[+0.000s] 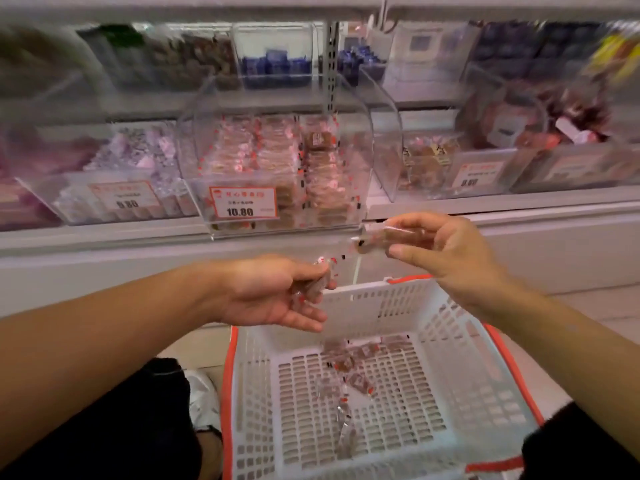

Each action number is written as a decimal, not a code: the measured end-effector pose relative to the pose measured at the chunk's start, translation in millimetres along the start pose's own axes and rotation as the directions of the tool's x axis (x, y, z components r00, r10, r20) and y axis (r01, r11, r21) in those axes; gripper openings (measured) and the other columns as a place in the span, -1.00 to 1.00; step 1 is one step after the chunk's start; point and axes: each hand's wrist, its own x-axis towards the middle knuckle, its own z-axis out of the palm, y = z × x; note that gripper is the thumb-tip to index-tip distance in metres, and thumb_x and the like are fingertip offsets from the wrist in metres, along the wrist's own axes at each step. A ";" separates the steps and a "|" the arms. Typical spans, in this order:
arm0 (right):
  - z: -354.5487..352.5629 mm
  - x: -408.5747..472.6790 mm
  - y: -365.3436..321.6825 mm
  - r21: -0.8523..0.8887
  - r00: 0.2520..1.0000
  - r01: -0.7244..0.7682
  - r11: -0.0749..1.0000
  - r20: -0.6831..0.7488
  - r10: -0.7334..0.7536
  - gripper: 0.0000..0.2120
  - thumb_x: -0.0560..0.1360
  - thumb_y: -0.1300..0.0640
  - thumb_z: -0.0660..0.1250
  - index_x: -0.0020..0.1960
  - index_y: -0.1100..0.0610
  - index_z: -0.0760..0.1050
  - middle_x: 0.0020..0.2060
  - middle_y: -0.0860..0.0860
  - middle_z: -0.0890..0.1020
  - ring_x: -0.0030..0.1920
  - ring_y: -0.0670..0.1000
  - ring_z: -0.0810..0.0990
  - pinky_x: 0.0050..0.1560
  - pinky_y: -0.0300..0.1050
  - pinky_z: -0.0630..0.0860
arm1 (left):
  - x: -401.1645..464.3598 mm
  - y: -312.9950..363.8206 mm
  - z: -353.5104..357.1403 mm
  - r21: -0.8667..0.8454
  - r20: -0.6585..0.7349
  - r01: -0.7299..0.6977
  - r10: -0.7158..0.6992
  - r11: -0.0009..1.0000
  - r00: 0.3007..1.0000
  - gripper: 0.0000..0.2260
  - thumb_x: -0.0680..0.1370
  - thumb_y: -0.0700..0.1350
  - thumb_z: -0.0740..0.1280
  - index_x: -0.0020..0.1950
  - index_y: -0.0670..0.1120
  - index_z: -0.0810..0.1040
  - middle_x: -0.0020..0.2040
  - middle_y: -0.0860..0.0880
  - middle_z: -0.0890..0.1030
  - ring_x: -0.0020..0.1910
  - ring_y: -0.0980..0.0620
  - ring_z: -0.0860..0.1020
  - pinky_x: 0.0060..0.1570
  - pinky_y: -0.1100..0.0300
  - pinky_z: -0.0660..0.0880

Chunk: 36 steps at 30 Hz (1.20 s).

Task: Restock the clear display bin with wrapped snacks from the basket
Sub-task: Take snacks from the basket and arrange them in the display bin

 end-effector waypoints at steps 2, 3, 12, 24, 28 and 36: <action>17.5 -9.9 -10.3 -0.091 0.973 0.202 0.975 -0.098 -0.210 -0.66 0.45 0.38 0.44 0.03 -0.04 0.66 -0.07 -0.06 0.74 -0.03 -0.07 0.70 0.00 -0.14 0.63 | -3.1 5.7 0.0 -0.164 -0.050 -0.070 0.062 0.984 0.997 -0.72 0.57 0.05 0.25 0.02 -0.16 0.55 -0.14 -0.14 0.56 -0.17 -0.14 0.66 -0.19 0.04 0.65; 24.9 -13.4 -11.3 -0.125 0.961 0.249 0.960 -0.092 -0.261 -0.66 0.45 0.38 0.45 0.05 -0.03 0.67 -0.08 -0.10 0.73 -0.04 -0.10 0.70 -0.01 -0.20 0.62 | -1.9 8.9 -0.3 -0.227 -0.065 -0.115 0.102 0.967 0.993 -0.71 0.58 0.06 0.23 -0.06 -0.15 0.57 -0.12 -0.15 0.59 -0.10 -0.18 0.66 -0.12 0.00 0.65; 30.7 -20.7 7.5 -0.097 0.952 0.295 0.951 -0.050 -0.300 -0.65 0.38 0.42 0.48 0.12 0.18 0.67 0.06 -0.07 0.71 0.12 -0.07 0.68 0.15 -0.21 0.58 | 25.6 26.0 11.2 -0.310 0.033 -0.304 0.330 0.901 0.943 -0.80 0.47 -0.06 0.37 -0.21 -0.14 0.73 0.16 -0.28 0.62 0.06 -0.07 0.66 0.04 0.13 0.60; 28.4 2.0 16.7 -0.110 0.962 0.254 0.961 0.133 -0.239 -0.77 0.35 0.37 0.53 -0.02 0.19 0.72 -0.11 -0.01 0.75 0.03 -0.01 0.71 0.09 -0.12 0.63 | 37.7 28.9 -4.1 -0.009 0.166 -0.234 0.232 0.972 0.958 -0.59 0.48 -0.07 0.42 0.28 -0.20 0.55 0.23 -0.26 0.55 0.20 -0.18 0.49 0.23 -0.03 0.48; 13.8 16.4 11.1 -0.063 0.983 0.121 0.991 0.150 -0.110 -0.76 0.31 0.30 0.56 -0.04 0.16 0.67 -0.22 0.13 0.72 -0.30 0.13 0.68 -0.29 -0.07 0.66 | 37.4 29.1 -4.6 -0.063 0.201 -0.151 0.161 0.986 0.966 -0.66 0.50 -0.13 0.41 0.28 -0.07 0.58 0.29 -0.20 0.57 0.20 -0.13 0.60 0.08 -0.13 0.59; 8.6 13.6 17.8 -0.265 0.889 0.326 0.907 -0.239 -0.390 -0.83 0.39 0.22 0.55 -0.04 0.05 0.66 -0.17 -0.04 0.69 -0.21 0.07 0.68 -0.31 0.10 0.65 | 43.0 25.4 0.0 -0.375 0.183 -0.135 0.216 0.917 0.959 -0.71 0.51 -0.20 0.36 0.18 -0.30 0.61 0.20 -0.36 0.58 0.22 -0.27 0.58 0.14 0.00 0.58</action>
